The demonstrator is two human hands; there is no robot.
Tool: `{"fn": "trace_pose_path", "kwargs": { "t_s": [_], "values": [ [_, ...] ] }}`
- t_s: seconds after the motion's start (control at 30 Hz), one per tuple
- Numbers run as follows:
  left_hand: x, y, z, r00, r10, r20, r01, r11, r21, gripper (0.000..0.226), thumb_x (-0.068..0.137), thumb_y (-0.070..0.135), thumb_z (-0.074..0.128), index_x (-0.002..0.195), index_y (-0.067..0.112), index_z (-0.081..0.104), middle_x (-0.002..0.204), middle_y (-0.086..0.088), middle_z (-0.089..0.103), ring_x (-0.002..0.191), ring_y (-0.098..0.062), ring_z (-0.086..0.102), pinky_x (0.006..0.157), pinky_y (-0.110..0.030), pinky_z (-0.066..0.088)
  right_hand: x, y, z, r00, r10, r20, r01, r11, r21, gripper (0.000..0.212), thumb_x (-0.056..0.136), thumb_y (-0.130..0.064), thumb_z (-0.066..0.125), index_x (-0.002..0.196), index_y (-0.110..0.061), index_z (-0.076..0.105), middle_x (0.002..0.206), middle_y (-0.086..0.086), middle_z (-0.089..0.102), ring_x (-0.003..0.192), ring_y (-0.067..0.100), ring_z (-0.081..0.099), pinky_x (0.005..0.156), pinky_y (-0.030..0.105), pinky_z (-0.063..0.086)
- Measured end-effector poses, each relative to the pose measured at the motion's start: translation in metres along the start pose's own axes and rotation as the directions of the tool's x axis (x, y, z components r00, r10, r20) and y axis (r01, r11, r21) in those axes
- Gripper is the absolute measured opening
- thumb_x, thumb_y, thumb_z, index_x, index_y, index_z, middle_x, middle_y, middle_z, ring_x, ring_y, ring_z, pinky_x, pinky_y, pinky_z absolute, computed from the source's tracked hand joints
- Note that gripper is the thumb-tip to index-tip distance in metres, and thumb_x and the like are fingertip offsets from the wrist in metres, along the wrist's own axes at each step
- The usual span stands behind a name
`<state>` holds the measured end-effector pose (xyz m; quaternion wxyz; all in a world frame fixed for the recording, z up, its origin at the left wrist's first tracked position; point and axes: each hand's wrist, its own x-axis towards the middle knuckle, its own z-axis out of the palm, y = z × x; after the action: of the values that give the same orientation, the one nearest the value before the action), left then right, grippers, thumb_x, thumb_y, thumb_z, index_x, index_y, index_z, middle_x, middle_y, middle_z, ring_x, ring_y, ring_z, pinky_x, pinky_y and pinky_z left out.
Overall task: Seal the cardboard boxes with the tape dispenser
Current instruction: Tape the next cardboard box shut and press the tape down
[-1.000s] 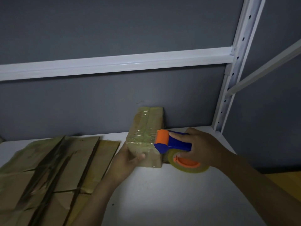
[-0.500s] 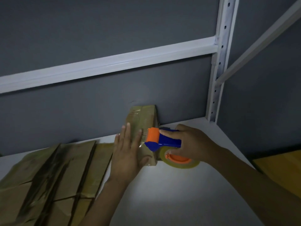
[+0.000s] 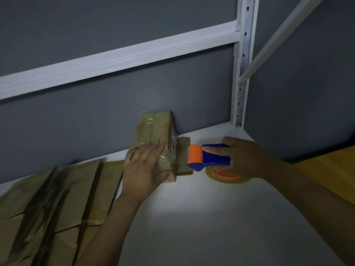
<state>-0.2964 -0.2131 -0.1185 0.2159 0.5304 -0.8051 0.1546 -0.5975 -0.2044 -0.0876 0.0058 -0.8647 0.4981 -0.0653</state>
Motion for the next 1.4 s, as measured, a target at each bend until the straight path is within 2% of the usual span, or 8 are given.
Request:
{"fn": "trace_pose_path", "kwargs": {
  "t_s": [0.17, 0.33, 0.77, 0.87, 0.97, 1.07, 1.27, 1.4],
  "values": [
    [0.001, 0.007, -0.001, 0.999, -0.03, 0.038, 0.029, 0.999, 0.042, 0.084, 0.066, 0.071, 0.049, 0.136, 0.025, 0.052, 0.14, 0.003, 0.054, 0.125, -0.018, 0.043, 0.102, -0.042, 0.026, 0.005, -0.024, 0.012, 0.985, -0.108, -0.138, 0.088, 0.985, -0.147, 0.076, 0.068, -0.052, 0.078, 0.133, -0.02, 0.054, 0.099, 0.011, 0.062, 0.082, 0.024, 0.065, 0.061, 0.03, 0.052],
    [0.001, 0.007, -0.004, 0.995, -0.027, 0.098, 0.02, 0.997, 0.075, 0.087, 0.067, 0.072, 0.048, 0.14, 0.025, 0.048, 0.143, 0.004, 0.051, 0.126, -0.021, 0.048, 0.101, -0.045, 0.034, 0.025, -0.048, 0.012, 0.996, -0.024, -0.086, 0.011, 0.989, -0.146, 0.068, 0.09, -0.047, 0.056, 0.148, -0.028, 0.024, 0.13, 0.009, 0.047, 0.112, 0.025, 0.053, 0.085, 0.031, 0.045],
    [0.002, 0.022, -0.022, 0.977, -0.07, 0.2, 0.045, 0.991, 0.128, 0.102, 0.064, 0.084, 0.036, 0.147, 0.023, 0.041, 0.147, 0.003, 0.047, 0.13, -0.024, 0.048, 0.103, -0.043, 0.036, 0.022, -0.05, 0.003, 0.989, 0.14, -0.048, -0.133, 0.983, 0.123, 0.044, 0.081, -0.036, 0.062, 0.124, -0.029, 0.057, 0.099, -0.001, 0.063, 0.086, 0.018, 0.057, 0.073, 0.029, 0.048],
    [0.011, 0.019, -0.033, 0.958, -0.105, 0.265, 0.093, 0.994, 0.059, 0.097, 0.067, 0.084, 0.012, 0.151, 0.037, 0.025, 0.156, 0.015, 0.029, 0.14, -0.015, 0.03, 0.109, -0.034, 0.02, 0.011, -0.034, 0.003, 0.966, 0.23, 0.121, -0.26, 0.839, 0.479, 0.054, 0.071, -0.04, 0.074, 0.123, -0.039, 0.06, 0.101, -0.011, 0.064, 0.087, 0.01, 0.06, 0.076, 0.027, 0.051],
    [0.026, 0.006, -0.034, 0.963, -0.115, 0.243, 0.144, 0.984, -0.105, 0.085, 0.077, 0.076, 0.009, 0.146, 0.036, 0.039, 0.145, 0.006, 0.049, 0.13, -0.02, 0.044, 0.104, -0.035, 0.031, 0.005, -0.021, 0.002, 0.944, 0.24, 0.228, -0.329, 0.603, 0.727, 0.047, 0.068, -0.035, 0.081, 0.113, -0.036, 0.068, 0.098, -0.01, 0.07, 0.09, 0.01, 0.064, 0.085, 0.03, 0.054],
    [0.047, -0.007, -0.026, 0.968, -0.133, 0.213, 0.168, 0.973, -0.157, 0.078, 0.084, 0.072, 0.016, 0.141, 0.03, 0.048, 0.138, -0.001, 0.057, 0.126, -0.025, 0.05, 0.101, -0.036, 0.039, 0.007, -0.016, 0.004, 0.912, 0.264, 0.315, -0.408, 0.486, 0.773, 0.04, 0.067, -0.027, 0.085, 0.104, -0.029, 0.072, 0.096, -0.004, 0.072, 0.088, 0.012, 0.066, 0.074, 0.022, 0.053],
    [0.052, -0.021, -0.011, 0.899, -0.16, 0.407, 0.173, 0.985, 0.005, 0.085, 0.076, 0.075, -0.002, 0.151, 0.041, 0.022, 0.16, 0.014, 0.018, 0.148, -0.023, 0.005, 0.116, -0.042, 0.006, -0.009, 0.006, 0.02, 0.832, 0.36, 0.421, -0.538, 0.343, 0.77, 0.024, 0.071, -0.026, 0.081, 0.093, -0.02, 0.073, 0.084, 0.004, 0.073, 0.075, 0.015, 0.067, 0.064, 0.023, 0.053],
    [0.056, -0.021, -0.008, 0.867, -0.111, 0.485, 0.141, 0.99, -0.025, 0.088, 0.076, 0.072, -0.004, 0.154, 0.034, 0.009, 0.162, 0.009, 0.007, 0.15, -0.017, 0.003, 0.12, -0.043, 0.003, -0.019, 0.016, 0.026, 0.817, 0.365, 0.446, -0.536, 0.198, 0.821, 0.028, 0.074, -0.024, 0.08, 0.1, -0.019, 0.071, 0.081, 0.004, 0.074, 0.07, 0.014, 0.069, 0.059, 0.022, 0.052]
  ]
}}
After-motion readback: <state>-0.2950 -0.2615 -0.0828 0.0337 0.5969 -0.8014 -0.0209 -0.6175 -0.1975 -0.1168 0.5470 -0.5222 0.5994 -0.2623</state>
